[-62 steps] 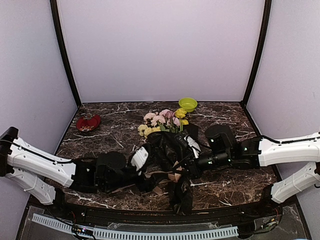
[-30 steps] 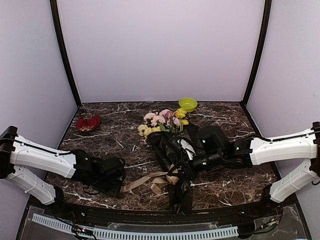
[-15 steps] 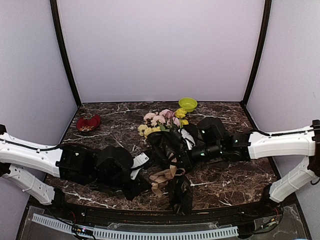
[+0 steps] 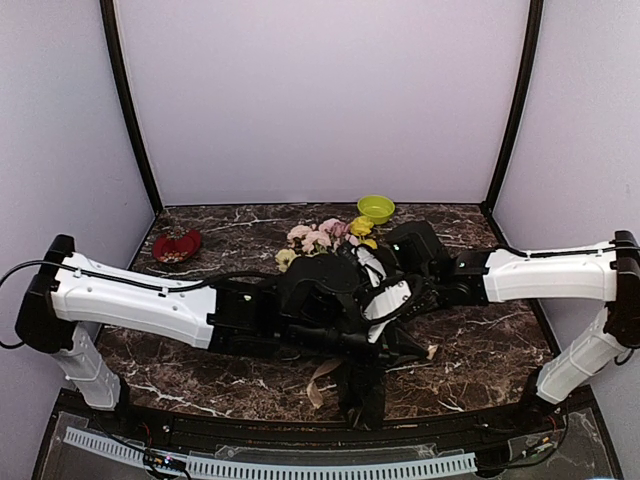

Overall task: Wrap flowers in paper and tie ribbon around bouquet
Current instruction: Cross the half-tied ribbon over the folded bouquet.

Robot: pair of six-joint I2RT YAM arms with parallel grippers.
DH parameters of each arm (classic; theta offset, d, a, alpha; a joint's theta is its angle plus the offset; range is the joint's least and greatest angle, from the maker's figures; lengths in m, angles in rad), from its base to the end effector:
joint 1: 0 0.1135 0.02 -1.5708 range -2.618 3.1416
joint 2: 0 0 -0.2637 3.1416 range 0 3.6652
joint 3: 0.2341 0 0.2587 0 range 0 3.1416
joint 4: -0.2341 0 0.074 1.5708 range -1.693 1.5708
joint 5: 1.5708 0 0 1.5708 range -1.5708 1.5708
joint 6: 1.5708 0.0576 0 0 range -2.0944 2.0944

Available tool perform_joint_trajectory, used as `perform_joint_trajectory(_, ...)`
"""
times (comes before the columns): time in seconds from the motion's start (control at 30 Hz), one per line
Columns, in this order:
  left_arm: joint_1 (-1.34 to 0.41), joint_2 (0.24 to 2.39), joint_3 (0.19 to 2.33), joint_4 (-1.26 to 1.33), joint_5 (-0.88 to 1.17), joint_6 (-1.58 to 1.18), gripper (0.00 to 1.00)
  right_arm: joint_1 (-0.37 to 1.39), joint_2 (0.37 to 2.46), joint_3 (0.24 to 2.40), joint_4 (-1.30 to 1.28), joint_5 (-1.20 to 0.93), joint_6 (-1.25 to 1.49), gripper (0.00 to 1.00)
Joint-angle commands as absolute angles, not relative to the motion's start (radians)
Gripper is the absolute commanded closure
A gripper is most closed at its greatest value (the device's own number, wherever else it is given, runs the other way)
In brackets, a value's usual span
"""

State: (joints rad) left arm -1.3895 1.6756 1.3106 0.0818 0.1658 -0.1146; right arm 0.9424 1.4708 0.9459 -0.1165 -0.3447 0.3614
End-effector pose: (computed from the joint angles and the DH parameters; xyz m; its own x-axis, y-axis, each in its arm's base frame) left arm 0.0681 -0.4243 0.3054 -0.1642 0.2705 -0.9486 0.9864 0.0532 -0.1556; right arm 0.1866 0.2899 0.2250 -0.6545 -0.3346 -0.6780 -0.7367 0.4838 0.4724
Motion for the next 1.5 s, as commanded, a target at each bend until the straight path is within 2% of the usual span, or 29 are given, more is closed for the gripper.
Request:
perform_joint_trajectory(0.0, -1.399, 1.782, 1.369, 0.245, 0.332, -0.067, 1.00, 0.930, 1.437, 0.962, -0.133, -0.388, 0.304, 1.00)
perform_joint_trajectory(0.13, -1.404, 1.873, 1.384, 0.316, 0.318, -0.046, 1.00, 0.930, 1.422, 0.964, -0.172, -0.392, 0.265, 1.00)
perform_joint_trajectory(0.27, -1.413, 1.930, 1.382, 0.389, 0.168, 0.021, 1.00, 0.930, 1.405, 0.953, -0.190, -0.406, 0.241, 1.00)
perform_joint_trajectory(0.43, -1.416, 1.991, 1.435, 0.342, 0.109, 0.097, 1.00, 0.929, 1.390, 0.947, -0.217, -0.383, 0.217, 1.00)
perform_joint_trajectory(0.5, -1.419, 1.999, 1.450, 0.284, 0.110, 0.112, 0.87, 0.926, 1.389, 0.949, -0.234, -0.390, 0.202, 1.00)
perform_joint_trajectory(0.6, -1.423, 1.977, 1.438, 0.252, 0.099, 0.128, 0.60, 0.927, 1.385, 0.943, -0.228, -0.406, 0.194, 1.00)
perform_joint_trajectory(0.67, -1.424, 1.945, 1.410, 0.250, 0.088, 0.145, 0.50, 0.927, 1.389, 0.944, -0.228, -0.418, 0.191, 1.00)
perform_joint_trajectory(0.73, -1.426, 1.901, 1.365, 0.251, 0.088, 0.168, 0.44, 0.927, 1.394, 0.945, -0.227, -0.422, 0.191, 1.00)
perform_joint_trajectory(0.87, -1.427, 1.779, 1.238, 0.319, 0.080, 0.198, 0.42, 0.927, 1.404, 0.943, -0.214, -0.433, 0.202, 1.00)
perform_joint_trajectory(0.97, -1.424, 1.646, 1.081, 0.453, -0.014, 0.165, 0.42, 0.929, 1.411, 0.943, -0.197, -0.443, 0.226, 1.00)
perform_joint_trajectory(1.03, -1.403, 1.570, 0.967, 0.549, -0.090, 0.115, 0.47, 0.930, 1.411, 0.941, -0.180, -0.447, 0.246, 1.00)
perform_joint_trajectory(1.13, -1.325, 1.496, 0.823, 0.637, -0.174, -0.080, 0.59, 0.930, 1.410, 0.934, -0.152, -0.449, 0.270, 1.00)
perform_joint_trajectory(1.2, -1.283, 1.469, 0.728, 0.727, -0.188, -0.149, 0.61, 0.930, 1.411, 0.930, -0.136, -0.452, 0.290, 1.00)
perform_joint_trajectory(1.37, -1.274, 1.523, 0.662, 0.808, -0.172, -0.094, 0.43, 0.935, 1.424, 0.923, -0.103, -0.460, 0.323, 1.00)
perform_joint_trajectory(1.47, -1.274, 1.590, 0.684, 0.818, -0.198, -0.073, 0.39, 0.939, 1.427, 0.918, -0.089, -0.462, 0.336, 1.00)
